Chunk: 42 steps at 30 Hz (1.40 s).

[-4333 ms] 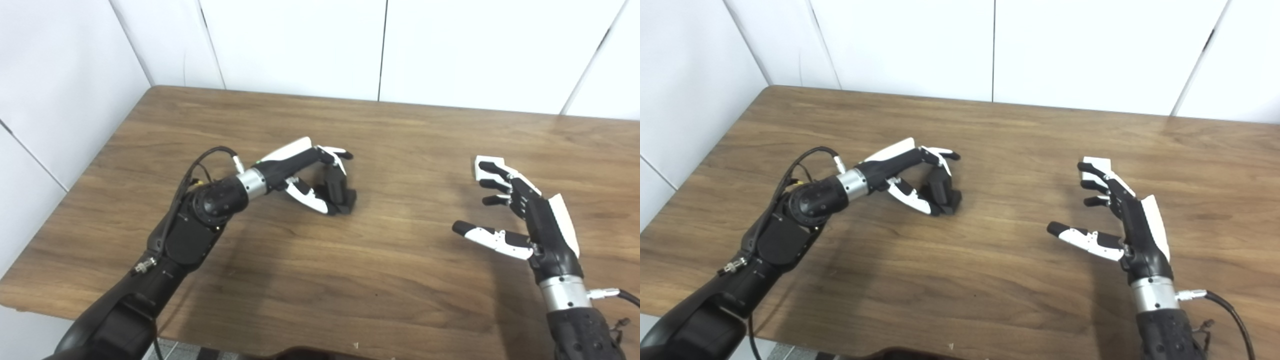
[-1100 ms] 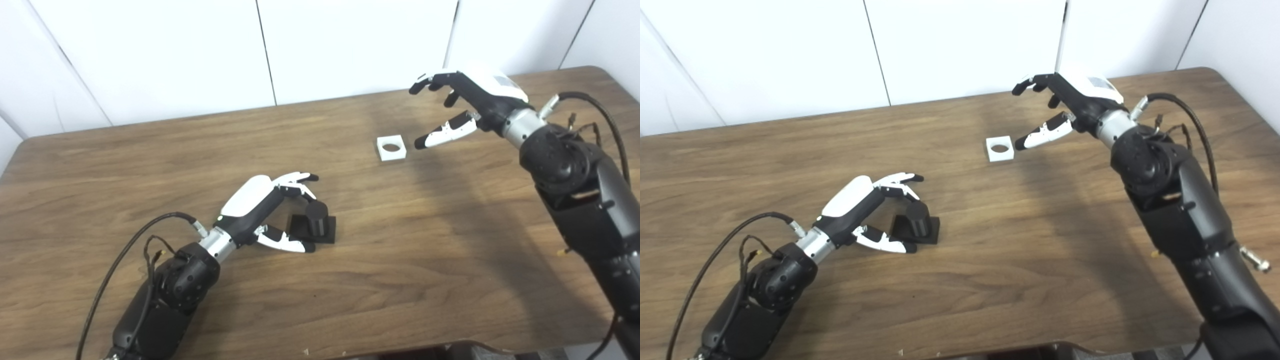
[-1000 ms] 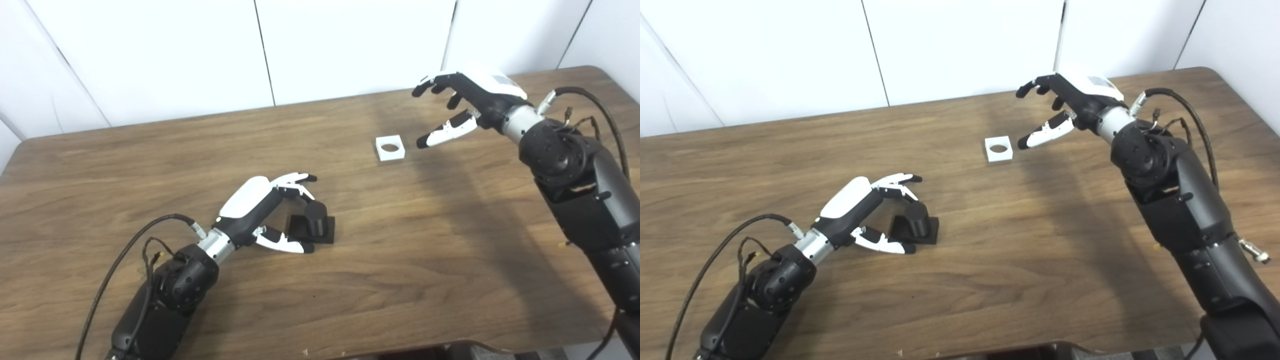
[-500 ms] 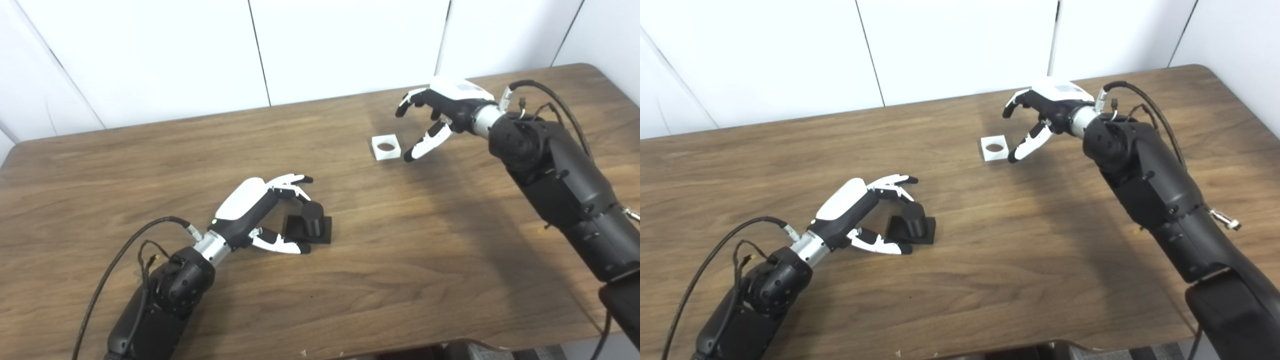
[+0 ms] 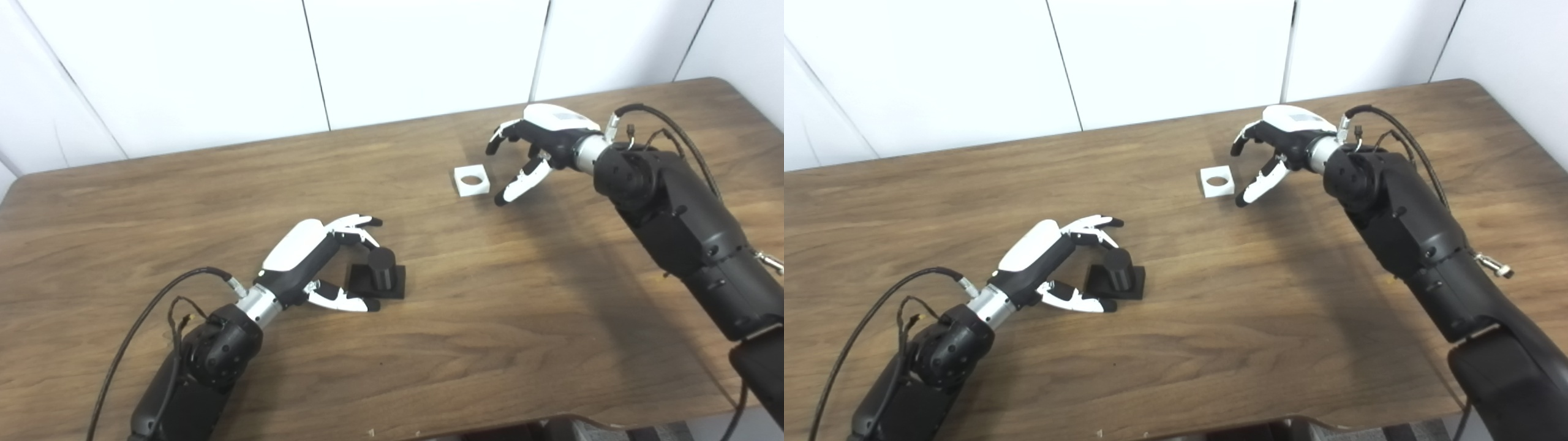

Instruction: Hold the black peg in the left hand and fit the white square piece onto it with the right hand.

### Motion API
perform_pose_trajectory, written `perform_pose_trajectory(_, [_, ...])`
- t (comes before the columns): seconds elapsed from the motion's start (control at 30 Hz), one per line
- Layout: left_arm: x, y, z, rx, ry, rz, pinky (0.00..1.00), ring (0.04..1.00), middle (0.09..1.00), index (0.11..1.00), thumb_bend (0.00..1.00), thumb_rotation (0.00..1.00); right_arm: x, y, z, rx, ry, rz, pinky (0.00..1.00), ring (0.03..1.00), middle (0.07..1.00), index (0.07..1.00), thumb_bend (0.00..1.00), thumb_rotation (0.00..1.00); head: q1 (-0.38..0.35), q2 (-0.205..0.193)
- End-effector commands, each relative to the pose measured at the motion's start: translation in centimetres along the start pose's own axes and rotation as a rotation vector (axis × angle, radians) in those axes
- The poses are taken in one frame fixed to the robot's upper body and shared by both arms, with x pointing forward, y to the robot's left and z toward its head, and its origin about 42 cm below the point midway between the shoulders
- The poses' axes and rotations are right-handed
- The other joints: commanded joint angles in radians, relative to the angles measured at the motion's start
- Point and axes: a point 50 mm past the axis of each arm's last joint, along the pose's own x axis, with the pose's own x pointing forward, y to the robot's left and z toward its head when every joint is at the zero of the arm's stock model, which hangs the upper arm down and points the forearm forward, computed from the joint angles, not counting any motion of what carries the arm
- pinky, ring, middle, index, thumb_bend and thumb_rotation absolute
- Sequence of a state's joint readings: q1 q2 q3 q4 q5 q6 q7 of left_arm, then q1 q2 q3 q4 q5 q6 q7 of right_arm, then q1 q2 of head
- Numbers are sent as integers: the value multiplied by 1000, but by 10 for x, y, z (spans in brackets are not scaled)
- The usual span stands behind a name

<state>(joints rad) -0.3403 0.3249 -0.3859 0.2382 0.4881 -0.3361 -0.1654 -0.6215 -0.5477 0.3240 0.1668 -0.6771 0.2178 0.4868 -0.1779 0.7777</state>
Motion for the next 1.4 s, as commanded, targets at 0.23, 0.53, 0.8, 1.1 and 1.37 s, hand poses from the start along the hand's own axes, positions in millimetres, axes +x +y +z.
perform_pose_trajectory(0.23, [-27,-19,-28,28,168,-126,788,909,886,563,862,206,1,-40,18,-45,-55,-106,675,877,909,757,838,339,2,2])
perform_pose_trajectory(0.53, [-27,-22,-28,40,171,-131,808,909,883,561,863,228,6,-39,23,-32,-58,-114,684,867,902,757,850,334,8,2])
perform_pose_trajectory(0.8, [-29,-23,-27,35,166,-127,808,905,881,561,868,228,15,-36,24,-30,-59,-105,687,862,904,758,842,349,21,2])
perform_pose_trajectory(1.1, [-31,-22,-25,34,168,-125,805,903,881,564,871,216,25,-28,26,-28,-67,-93,659,849,894,753,843,347,28,7])
perform_pose_trajectory(1.37, [-31,-20,-24,33,172,-126,798,907,887,571,869,227,30,-20,28,-28,-65,-76,645,837,893,746,848,347,37,16])
